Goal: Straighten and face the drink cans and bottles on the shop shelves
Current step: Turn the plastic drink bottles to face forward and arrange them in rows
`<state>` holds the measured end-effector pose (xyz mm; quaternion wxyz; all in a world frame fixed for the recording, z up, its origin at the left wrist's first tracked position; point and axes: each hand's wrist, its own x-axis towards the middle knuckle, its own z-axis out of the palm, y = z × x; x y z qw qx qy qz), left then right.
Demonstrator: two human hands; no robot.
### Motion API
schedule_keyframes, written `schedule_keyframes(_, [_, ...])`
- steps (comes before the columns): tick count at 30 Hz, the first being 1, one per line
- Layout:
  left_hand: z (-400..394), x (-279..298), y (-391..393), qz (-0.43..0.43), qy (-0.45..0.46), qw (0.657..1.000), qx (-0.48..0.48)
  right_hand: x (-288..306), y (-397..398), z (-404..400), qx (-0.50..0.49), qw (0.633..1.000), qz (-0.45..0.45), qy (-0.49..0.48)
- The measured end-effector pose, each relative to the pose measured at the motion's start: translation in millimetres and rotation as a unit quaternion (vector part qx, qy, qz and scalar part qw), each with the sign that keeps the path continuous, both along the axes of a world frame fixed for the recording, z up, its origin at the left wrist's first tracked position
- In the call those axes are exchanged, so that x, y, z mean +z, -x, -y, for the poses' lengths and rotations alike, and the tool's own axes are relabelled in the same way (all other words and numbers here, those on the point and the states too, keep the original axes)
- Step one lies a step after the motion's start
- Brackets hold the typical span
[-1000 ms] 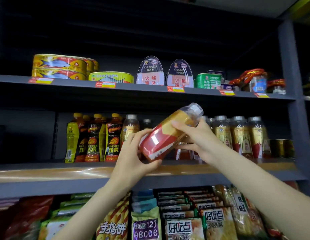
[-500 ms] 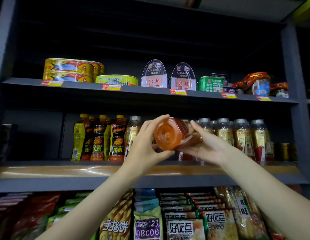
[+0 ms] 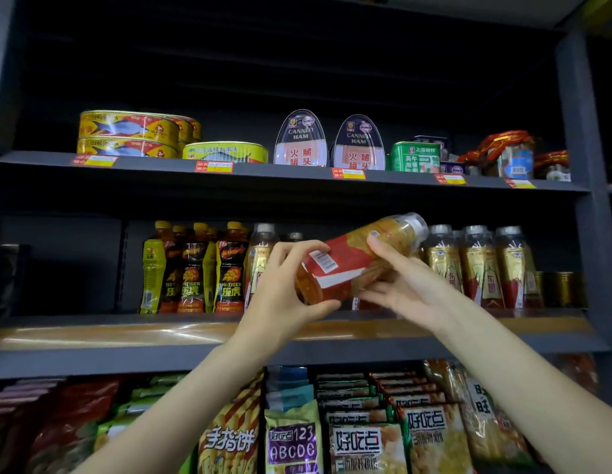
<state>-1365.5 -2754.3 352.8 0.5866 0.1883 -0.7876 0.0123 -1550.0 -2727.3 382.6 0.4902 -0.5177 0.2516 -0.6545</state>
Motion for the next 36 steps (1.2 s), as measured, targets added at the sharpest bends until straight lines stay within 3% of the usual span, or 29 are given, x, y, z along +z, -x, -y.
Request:
schedule_keyframes(3, [2.9,0.8,-5.2,0.061,-0.014,0.998,0.005,1.4,-3.1,1.9,-0.030,0.999,0.007,0.028])
schedule_keyframes(5, [10.4,0.3,-11.2,0.098,-0.044,0.994,0.013,2.4,-3.3,2.9,-0.128,0.986,-0.054,0.094])
schedule_keyframes(7, [17.1,0.8,-16.0,0.093,-0.068,0.993,0.038,2.8,-3.0,2.5,-0.249,0.938,-0.171,0.168])
schedule_keyframes(9, [22.2,3.8,-18.1,0.055,-0.099,0.993,0.035,1.0,-3.4,1.9,-0.298,0.889,-0.267,0.223])
schedule_keyframes(13, [25.0,7.6,-12.9,0.057,-0.117,0.991,0.019,1.1,-3.0,0.2,-0.310,0.866,-0.296,0.256])
schedule_keyframes(18, [11.8,0.8,17.4,0.049,-0.123,0.991,-0.002,6.6,-20.3,2.7,-0.311,0.908,-0.193,0.202])
schedule_keyframes(21, [3.3,7.7,18.9,0.020,-0.201,0.979,-0.041,17.8,-21.4,2.2,-0.272,0.930,-0.216,0.124])
schedule_keyframes(23, [3.1,14.2,9.6,0.006,-0.314,0.939,-0.141,27.8,-11.3,-1.6,-0.147,0.964,-0.209,0.073])
schedule_keyframes(25, [4.4,18.5,1.7,-0.006,-0.396,0.887,-0.237,33.6,-1.4,-3.2,-0.059,0.976,-0.202,0.059])
schedule_keyframes(29, [7.3,23.5,0.5,0.023,-0.435,0.849,-0.297,28.3,2.1,8.5,-0.041,0.984,-0.168,0.050])
schedule_keyframes(32, [11.7,28.3,-1.7,0.055,-0.416,0.870,-0.258,22.6,5.1,17.8,-0.064,0.989,-0.114,0.068])
schedule_keyframes(34, [17.5,34.1,-5.7,0.076,-0.339,0.926,-0.149,19.0,7.2,20.2,-0.125,0.978,-0.131,0.104])
schedule_keyframes(36, [25.7,40.0,-12.0,0.088,-0.231,0.969,-0.005,15.7,7.2,23.6,-0.227,0.940,-0.199,0.160])
